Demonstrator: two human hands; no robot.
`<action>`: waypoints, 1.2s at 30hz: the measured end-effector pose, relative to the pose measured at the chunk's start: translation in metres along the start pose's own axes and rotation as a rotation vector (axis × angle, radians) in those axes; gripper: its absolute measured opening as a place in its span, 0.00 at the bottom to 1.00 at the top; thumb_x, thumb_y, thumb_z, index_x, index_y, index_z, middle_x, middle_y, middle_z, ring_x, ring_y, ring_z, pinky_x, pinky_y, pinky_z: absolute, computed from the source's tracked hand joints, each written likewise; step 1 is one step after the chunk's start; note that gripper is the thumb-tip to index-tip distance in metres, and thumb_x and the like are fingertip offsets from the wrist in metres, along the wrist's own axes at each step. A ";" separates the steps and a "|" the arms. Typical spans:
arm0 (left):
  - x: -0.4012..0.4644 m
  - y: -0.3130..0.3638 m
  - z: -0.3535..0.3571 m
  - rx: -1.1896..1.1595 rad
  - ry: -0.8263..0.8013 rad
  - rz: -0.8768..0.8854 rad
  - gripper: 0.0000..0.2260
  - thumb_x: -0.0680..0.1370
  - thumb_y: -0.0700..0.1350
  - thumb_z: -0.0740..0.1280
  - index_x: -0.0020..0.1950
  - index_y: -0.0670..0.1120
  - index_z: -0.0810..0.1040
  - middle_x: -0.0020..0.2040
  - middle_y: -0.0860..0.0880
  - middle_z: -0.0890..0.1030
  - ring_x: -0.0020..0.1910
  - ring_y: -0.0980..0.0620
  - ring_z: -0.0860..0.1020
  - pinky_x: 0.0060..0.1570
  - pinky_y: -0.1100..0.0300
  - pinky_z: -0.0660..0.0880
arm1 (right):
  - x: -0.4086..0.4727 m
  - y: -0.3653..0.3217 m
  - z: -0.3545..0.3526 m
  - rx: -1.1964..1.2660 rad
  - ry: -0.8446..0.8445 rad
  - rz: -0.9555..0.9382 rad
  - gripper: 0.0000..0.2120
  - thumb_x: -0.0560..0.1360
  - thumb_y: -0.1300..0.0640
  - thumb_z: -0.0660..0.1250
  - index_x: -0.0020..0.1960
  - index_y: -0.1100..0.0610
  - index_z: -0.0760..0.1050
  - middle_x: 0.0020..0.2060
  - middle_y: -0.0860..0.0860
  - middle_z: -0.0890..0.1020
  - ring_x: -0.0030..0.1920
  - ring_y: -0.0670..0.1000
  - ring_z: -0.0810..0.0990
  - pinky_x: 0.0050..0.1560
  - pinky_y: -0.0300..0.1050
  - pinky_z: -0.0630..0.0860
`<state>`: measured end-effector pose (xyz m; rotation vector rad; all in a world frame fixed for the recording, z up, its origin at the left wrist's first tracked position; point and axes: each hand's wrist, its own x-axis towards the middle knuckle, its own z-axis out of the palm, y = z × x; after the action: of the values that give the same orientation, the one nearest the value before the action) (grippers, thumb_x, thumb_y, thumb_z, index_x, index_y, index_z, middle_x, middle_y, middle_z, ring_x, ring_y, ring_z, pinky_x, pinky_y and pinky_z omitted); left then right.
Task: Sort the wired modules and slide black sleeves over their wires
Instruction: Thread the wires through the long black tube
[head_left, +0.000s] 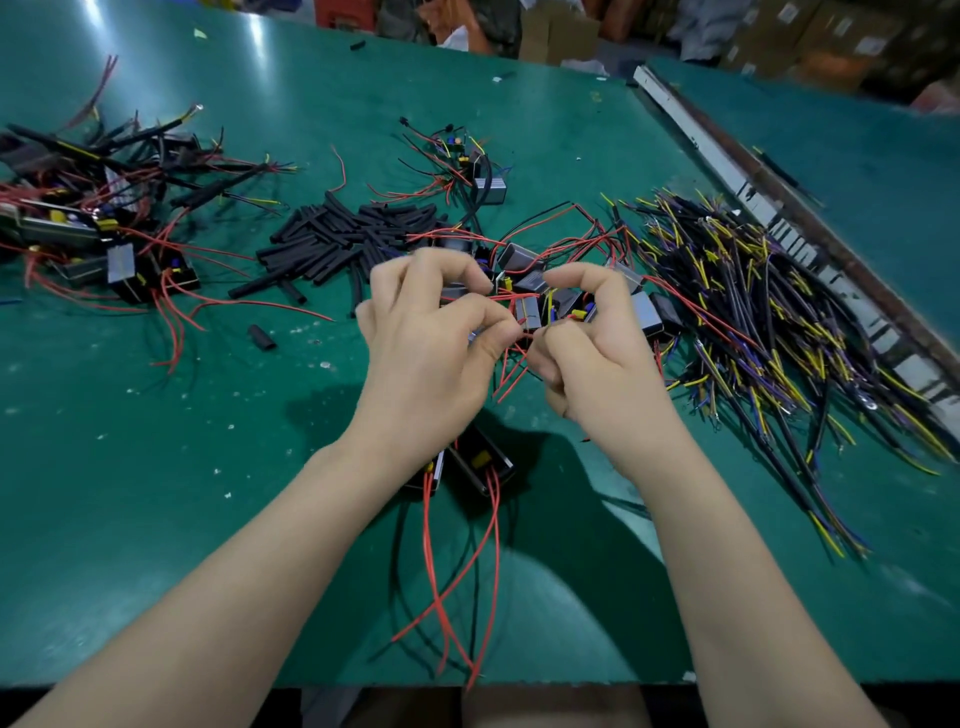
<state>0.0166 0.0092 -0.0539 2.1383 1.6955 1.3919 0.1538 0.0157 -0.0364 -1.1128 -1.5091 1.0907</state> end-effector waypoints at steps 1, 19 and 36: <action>-0.001 0.001 0.000 0.061 0.060 0.053 0.05 0.75 0.46 0.69 0.41 0.48 0.82 0.53 0.50 0.75 0.56 0.50 0.63 0.47 0.57 0.57 | 0.000 -0.001 0.000 0.090 0.007 0.074 0.14 0.75 0.68 0.51 0.53 0.51 0.65 0.22 0.43 0.67 0.22 0.43 0.62 0.21 0.34 0.59; 0.004 -0.008 0.003 -0.005 -0.016 -0.150 0.09 0.78 0.51 0.65 0.43 0.48 0.81 0.58 0.49 0.68 0.61 0.46 0.61 0.49 0.60 0.52 | -0.004 0.011 -0.002 -0.815 0.156 -0.392 0.11 0.78 0.48 0.62 0.51 0.55 0.78 0.45 0.50 0.80 0.44 0.58 0.78 0.39 0.53 0.76; 0.004 -0.004 0.000 0.094 0.197 0.026 0.10 0.78 0.50 0.64 0.41 0.49 0.81 0.56 0.51 0.65 0.56 0.51 0.60 0.50 0.58 0.54 | -0.006 0.007 0.003 -0.779 0.162 -0.409 0.15 0.80 0.50 0.57 0.50 0.58 0.78 0.45 0.49 0.81 0.49 0.55 0.78 0.42 0.49 0.74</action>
<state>0.0137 0.0136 -0.0540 2.1400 1.8417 1.6088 0.1525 0.0112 -0.0450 -1.2683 -1.9732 0.1045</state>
